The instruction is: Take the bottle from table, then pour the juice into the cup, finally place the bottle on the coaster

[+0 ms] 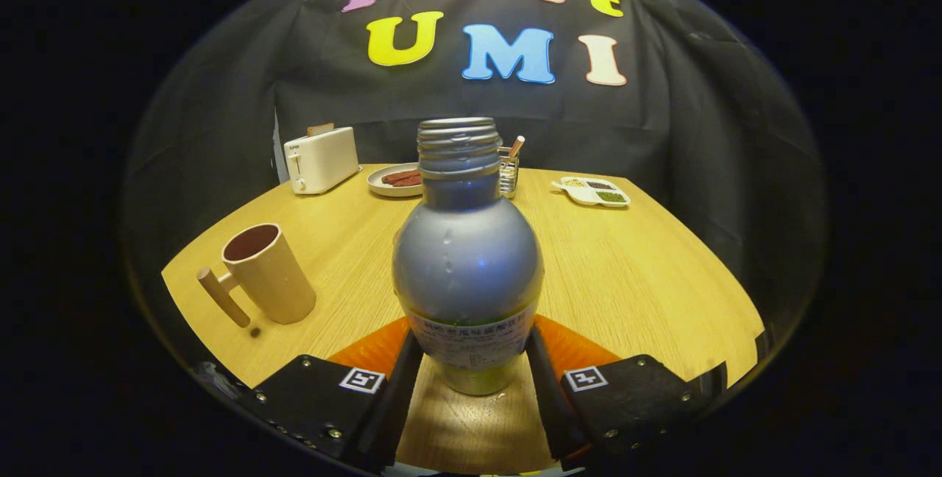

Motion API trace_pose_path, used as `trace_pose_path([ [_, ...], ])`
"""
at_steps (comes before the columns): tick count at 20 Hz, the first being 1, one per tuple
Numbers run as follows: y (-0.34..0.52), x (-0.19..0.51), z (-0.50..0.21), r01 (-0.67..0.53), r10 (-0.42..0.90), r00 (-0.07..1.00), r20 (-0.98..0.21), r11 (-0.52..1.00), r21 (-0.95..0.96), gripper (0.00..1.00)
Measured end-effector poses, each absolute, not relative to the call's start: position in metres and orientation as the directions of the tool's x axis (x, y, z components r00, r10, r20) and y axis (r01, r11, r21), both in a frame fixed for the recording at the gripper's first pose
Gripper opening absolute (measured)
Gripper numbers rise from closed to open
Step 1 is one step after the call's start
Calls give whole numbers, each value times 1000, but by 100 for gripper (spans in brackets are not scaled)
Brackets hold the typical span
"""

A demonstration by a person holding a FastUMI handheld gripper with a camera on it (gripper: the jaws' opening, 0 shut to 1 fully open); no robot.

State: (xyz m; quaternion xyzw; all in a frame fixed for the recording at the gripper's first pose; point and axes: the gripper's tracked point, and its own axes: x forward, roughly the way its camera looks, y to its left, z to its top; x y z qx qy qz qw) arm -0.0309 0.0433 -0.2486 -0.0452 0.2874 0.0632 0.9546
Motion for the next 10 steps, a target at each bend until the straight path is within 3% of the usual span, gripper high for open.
trace_pose_path([
  [10, 64, 0, -211, -240, 51, 843, -535, 927, -289, 74],
])
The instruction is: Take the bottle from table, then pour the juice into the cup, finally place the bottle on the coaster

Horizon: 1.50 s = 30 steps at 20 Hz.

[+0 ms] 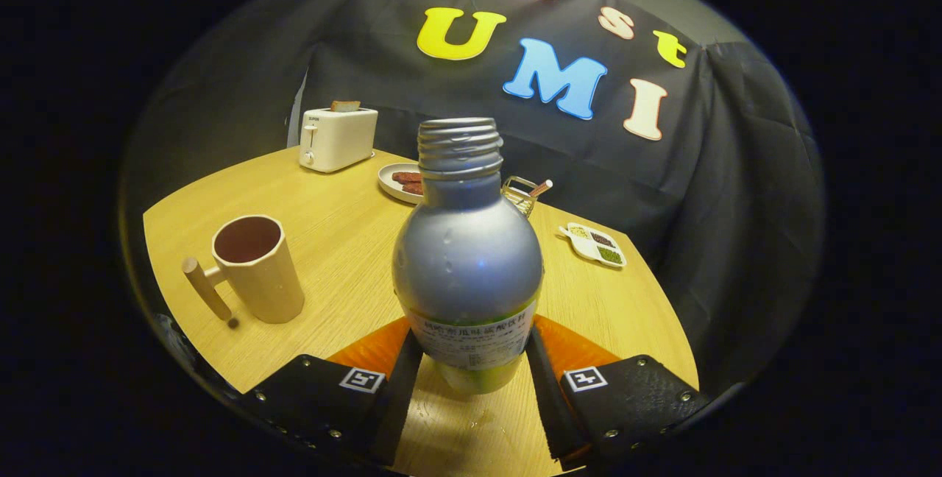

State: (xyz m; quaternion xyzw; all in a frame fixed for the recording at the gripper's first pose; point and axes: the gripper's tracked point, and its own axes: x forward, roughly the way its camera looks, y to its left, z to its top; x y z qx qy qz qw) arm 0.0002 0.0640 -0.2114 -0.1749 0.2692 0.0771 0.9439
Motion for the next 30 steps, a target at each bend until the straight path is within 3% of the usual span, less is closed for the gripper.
trace_pose_path([
  [8, 88, 15, -197, -307, 26, 863, -504, 820, -483, 74],
  [20, 125, 22, -193, -397, 13, 885, -466, 545, -738, 74],
  [30, 136, 32, -195, -435, 23, 897, -442, 223, -872, 74],
])
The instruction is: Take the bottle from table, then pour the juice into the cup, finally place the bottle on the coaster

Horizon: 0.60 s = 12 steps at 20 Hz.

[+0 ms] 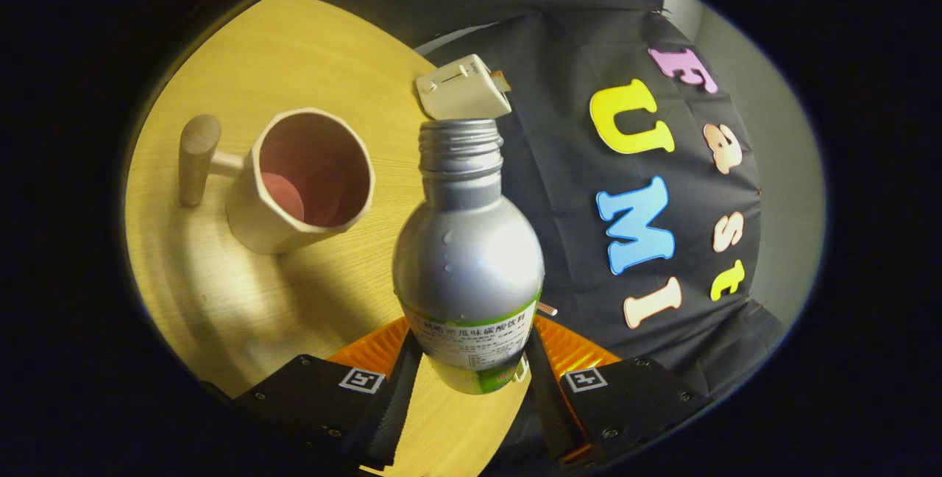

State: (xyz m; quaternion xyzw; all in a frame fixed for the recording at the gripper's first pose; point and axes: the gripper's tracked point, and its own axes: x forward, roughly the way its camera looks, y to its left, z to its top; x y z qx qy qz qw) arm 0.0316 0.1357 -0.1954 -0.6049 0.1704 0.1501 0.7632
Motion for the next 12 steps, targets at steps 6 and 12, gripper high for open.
trace_pose_path([
  [6, 136, 30, -202, -466, 6, 884, -467, 91, -880, 74],
  [12, 132, 36, -200, -473, -27, 881, -472, -32, -881, 74],
])
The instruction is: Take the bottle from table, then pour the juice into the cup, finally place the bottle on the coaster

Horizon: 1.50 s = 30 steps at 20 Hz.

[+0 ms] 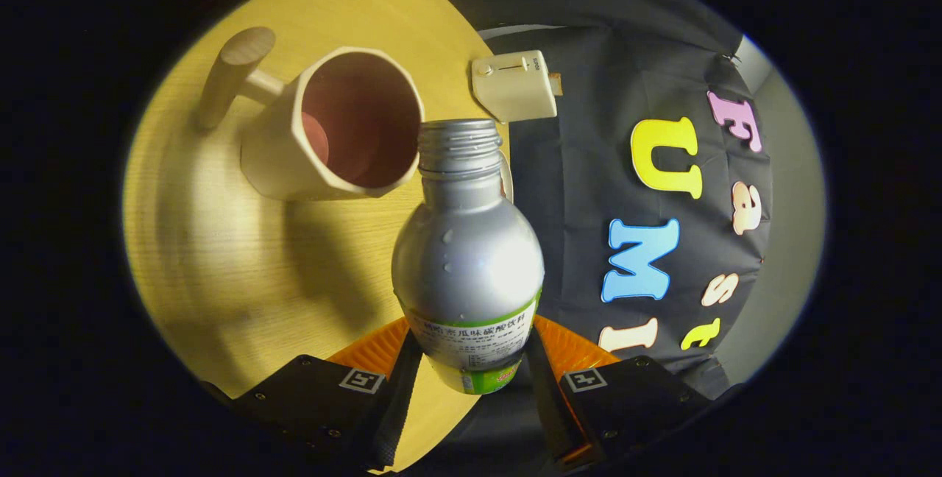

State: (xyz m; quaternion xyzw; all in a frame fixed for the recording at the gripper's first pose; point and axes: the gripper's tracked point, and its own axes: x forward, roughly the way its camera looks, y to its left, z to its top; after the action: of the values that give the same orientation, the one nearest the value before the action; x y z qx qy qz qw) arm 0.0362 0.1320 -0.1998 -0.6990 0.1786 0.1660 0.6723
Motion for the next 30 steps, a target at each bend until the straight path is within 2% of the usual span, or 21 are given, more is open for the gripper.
trace_pose_path([
  [12, 136, 46, -195, -456, -61, 887, -457, -265, -850, 74],
  [30, 142, 58, -166, -430, -107, 896, -431, -446, -784, 73],
])
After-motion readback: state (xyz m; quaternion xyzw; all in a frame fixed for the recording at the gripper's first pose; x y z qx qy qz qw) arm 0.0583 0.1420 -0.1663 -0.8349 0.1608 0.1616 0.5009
